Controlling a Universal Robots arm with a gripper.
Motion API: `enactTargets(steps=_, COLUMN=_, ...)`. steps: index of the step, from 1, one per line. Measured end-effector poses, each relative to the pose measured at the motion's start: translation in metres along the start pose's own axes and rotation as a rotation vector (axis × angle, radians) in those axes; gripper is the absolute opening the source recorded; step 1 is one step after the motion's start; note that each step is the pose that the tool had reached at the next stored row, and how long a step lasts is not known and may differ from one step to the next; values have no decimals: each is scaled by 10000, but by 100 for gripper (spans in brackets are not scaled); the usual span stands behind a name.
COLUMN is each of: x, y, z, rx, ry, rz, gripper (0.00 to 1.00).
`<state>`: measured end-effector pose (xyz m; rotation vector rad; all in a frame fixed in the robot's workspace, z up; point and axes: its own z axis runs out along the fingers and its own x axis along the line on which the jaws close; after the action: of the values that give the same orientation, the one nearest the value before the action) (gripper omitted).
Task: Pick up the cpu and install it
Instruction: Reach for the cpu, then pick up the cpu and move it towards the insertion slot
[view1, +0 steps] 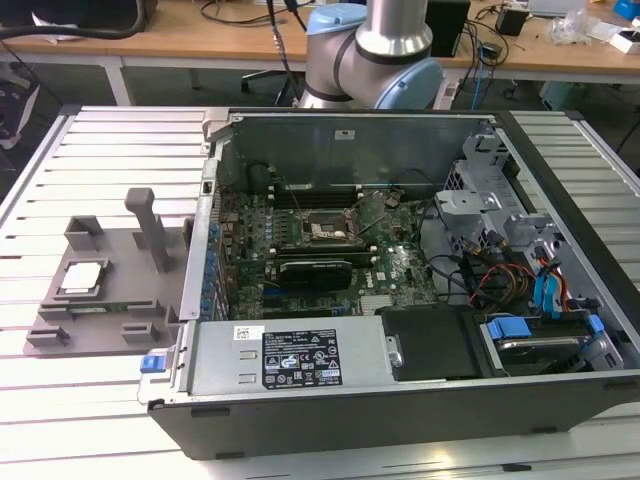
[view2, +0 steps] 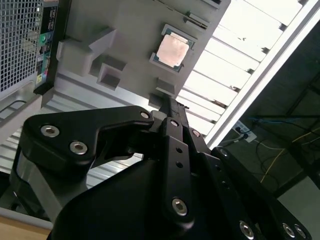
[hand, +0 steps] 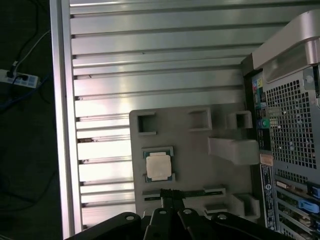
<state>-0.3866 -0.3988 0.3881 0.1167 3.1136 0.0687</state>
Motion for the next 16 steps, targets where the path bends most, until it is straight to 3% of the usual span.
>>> enactTargets(steps=4, x=74, y=-6, z=-1, rx=1, ry=0, rz=0, gripper=11)
enactTargets(steps=16, x=79, y=-6, z=-1, rx=1, ry=1, rz=-1, gripper=11)
